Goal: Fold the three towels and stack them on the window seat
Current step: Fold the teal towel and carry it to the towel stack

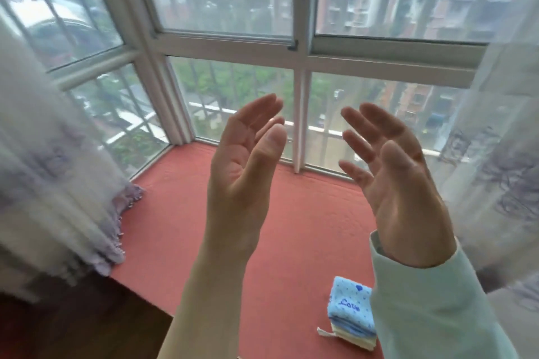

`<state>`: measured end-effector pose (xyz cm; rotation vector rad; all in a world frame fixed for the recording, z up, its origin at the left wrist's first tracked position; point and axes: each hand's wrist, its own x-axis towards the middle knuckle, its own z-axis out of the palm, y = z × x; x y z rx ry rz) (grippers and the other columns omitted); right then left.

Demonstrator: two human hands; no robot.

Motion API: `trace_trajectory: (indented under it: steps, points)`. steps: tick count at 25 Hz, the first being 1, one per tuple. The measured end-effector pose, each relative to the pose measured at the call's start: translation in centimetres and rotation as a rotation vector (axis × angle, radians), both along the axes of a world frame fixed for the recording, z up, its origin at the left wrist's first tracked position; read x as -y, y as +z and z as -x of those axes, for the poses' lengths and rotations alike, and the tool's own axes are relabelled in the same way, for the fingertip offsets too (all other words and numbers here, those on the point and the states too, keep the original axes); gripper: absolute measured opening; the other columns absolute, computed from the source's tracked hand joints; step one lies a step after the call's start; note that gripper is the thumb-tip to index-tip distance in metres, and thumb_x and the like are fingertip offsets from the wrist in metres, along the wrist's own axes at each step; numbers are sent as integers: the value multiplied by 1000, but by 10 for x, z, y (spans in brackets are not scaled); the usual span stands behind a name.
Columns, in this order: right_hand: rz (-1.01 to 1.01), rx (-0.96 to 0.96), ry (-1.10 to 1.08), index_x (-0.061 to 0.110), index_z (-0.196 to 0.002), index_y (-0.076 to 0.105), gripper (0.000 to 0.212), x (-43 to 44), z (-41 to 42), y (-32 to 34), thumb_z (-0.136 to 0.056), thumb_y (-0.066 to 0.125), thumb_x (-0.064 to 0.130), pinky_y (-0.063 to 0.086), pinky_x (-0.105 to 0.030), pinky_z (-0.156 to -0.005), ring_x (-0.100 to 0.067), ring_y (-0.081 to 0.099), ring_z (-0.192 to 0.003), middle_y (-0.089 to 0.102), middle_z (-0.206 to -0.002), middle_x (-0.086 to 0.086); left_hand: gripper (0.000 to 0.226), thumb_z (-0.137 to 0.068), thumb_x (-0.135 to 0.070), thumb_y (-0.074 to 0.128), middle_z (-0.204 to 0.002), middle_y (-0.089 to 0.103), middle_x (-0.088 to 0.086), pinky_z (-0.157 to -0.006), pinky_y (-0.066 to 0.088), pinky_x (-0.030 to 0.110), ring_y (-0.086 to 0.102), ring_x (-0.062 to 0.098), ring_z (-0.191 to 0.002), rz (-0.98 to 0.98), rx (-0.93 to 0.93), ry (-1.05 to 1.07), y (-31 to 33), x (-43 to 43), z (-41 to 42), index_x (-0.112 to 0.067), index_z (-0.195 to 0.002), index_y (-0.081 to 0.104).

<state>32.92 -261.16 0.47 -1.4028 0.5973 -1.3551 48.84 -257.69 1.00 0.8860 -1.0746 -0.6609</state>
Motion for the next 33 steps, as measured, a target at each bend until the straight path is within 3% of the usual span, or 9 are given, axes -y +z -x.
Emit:
trace_trajectory:
  steps: [6,10,14,17,20,24,29,33]
  points:
    - [15,-17,345,40,-123,59,72,-34,-32,15,-59,69,73,41,-41,-96,-11,55,-126,61,-135,12,36,-86,-39,63,-129,69,-11,-113,44,49,62,14,-127,-8,28,322,11,-83,-11,-34,-122,63]
    - [-31,-46,611,42,-121,61,77,-70,-52,15,-51,72,74,40,-47,-106,-9,54,-128,63,-133,15,37,-84,-41,64,-128,70,-10,-113,43,50,62,16,-127,-17,10,578,7,-150,-7,-32,-120,65]
    - [-34,-59,881,43,-118,63,66,-119,-77,17,-56,77,62,35,-52,-111,-11,53,-130,63,-133,15,32,-84,-40,63,-129,70,-10,-112,44,47,62,15,-126,-19,-12,832,9,-227,-3,-37,-115,67]
    - [-36,-52,1073,42,-119,62,66,-168,-96,19,-59,74,66,40,-47,-107,-11,52,-131,62,-134,14,35,-86,-36,62,-129,70,-9,-113,45,47,63,13,-125,-27,-14,1041,15,-289,7,-32,-121,64]
    - [-42,-34,1242,42,-119,62,67,-228,-106,20,-59,71,71,43,-37,-97,-10,53,-129,61,-135,13,32,-91,-26,58,-129,70,-8,-107,51,39,66,11,-121,-55,-3,1231,20,-352,26,-28,-123,62]
    - [-27,-25,1461,45,-116,62,44,-321,-104,23,-72,62,50,44,-42,-105,-6,54,-127,62,-132,16,30,-91,-25,56,-127,71,-10,-94,54,34,66,11,-120,-71,34,1463,26,-446,65,-32,-119,63]
    - [-15,-34,1735,49,-111,63,38,-460,-69,29,-74,59,52,43,-46,-106,-8,54,-127,62,-132,16,34,-83,-42,62,-128,70,-11,-105,50,41,64,12,-124,-75,51,1740,29,-575,149,-37,-116,66]
    - [17,-56,1914,48,-112,62,39,-589,1,26,-74,54,51,44,-46,-104,-9,54,-127,62,-131,18,34,-84,-43,62,-132,68,-10,-107,49,48,62,15,-127,-99,27,1945,23,-692,252,-37,-117,67]
